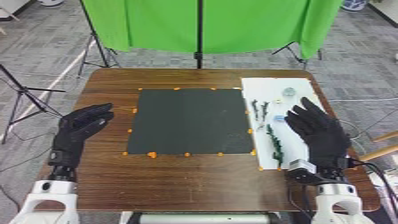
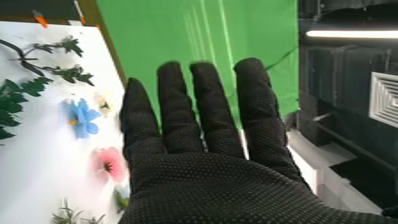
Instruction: Arrange flowers
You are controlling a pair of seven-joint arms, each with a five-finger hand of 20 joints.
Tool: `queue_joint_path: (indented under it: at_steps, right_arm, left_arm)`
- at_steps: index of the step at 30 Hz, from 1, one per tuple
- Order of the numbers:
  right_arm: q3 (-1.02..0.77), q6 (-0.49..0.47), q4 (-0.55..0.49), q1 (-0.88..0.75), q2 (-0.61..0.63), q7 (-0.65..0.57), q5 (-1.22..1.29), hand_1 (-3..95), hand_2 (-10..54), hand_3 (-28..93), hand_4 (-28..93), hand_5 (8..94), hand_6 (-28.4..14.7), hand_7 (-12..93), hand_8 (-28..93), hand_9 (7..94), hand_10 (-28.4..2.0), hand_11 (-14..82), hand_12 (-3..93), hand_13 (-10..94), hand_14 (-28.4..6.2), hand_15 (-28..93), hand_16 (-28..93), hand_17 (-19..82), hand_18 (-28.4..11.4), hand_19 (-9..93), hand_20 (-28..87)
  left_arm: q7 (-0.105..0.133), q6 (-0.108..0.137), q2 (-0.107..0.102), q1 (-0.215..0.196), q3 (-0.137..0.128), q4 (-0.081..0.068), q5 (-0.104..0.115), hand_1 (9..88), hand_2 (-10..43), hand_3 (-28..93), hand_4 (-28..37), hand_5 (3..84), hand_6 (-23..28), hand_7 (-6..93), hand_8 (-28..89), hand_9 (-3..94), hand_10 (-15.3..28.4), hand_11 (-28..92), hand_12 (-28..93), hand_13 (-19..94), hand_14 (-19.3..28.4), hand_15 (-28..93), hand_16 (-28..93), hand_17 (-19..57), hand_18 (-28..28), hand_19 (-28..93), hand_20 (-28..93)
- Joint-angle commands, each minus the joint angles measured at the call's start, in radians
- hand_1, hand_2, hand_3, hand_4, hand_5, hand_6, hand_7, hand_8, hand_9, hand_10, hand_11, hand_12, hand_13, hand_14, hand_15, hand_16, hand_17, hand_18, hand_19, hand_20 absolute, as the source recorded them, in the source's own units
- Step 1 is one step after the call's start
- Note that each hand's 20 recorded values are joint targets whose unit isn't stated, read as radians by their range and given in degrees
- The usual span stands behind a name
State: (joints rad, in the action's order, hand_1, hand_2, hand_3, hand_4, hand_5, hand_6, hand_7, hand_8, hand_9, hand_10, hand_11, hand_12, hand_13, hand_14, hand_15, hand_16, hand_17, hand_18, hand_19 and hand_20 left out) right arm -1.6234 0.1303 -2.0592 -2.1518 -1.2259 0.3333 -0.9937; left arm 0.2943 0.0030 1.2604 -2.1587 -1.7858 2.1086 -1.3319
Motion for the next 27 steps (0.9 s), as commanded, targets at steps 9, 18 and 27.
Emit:
queue_joint_path:
  at_steps: [9, 18, 27]
  right_arm:
    - [0.012, 0.095, -0.014, -0.034, 0.018, 0.018, 0.014, 5.6, -9.5, 76, -22, 39.0, -0.8, 14, -8, 34.2, -14.5, 2.8, 15.6, 27, -14.0, 7, 21, 17, -16.2, 7, 27]
    - [0.055, 0.342, -0.073, 0.006, 0.092, -0.269, -0.571, 8.5, -9.5, 67, -28, 43.4, -4.3, 15, -8, 43.2, -15.9, 10.7, 21.4, 43, -17.4, 28, 29, 19, -20.3, 51, 49]
    - [0.082, 0.284, -0.151, 0.011, 0.163, -0.654, -1.134, 21.8, -9.5, 65, -28, 54.5, -7.6, 14, -7, 57.3, -18.9, 25.4, 25.7, 58, -17.8, 67, 29, 32, -23.8, 78, 60]
  left_arm:
    - [0.008, 0.007, 0.013, -0.041, -0.003, -0.003, 0.034, 34.7, -8.7, 63, -12.6, 54.1, 3.9, 18.2, -6, 52.3, 14.0, 24, 14, 41, 18.4, 24, 1, 9.4, 12.7, 8, 21]
    - [-0.011, 0.002, 0.007, -0.043, -0.007, 0.0, 0.012, 34.8, -8.8, 63, -12.8, 54.0, 3.9, 18.2, -6, 52.2, 13.7, 24, 14, 41, 18.4, 24, 1, 9.3, 12.7, 8, 21]
    - [-0.023, 0.012, 0.0, -0.057, -0.014, 0.01, 0.001, 34.9, -8.8, 63, -12.8, 54.0, 3.9, 18.1, -6, 52.2, 13.7, 24, 14, 41, 18.3, 24, 1, 9.2, 12.7, 8, 21]
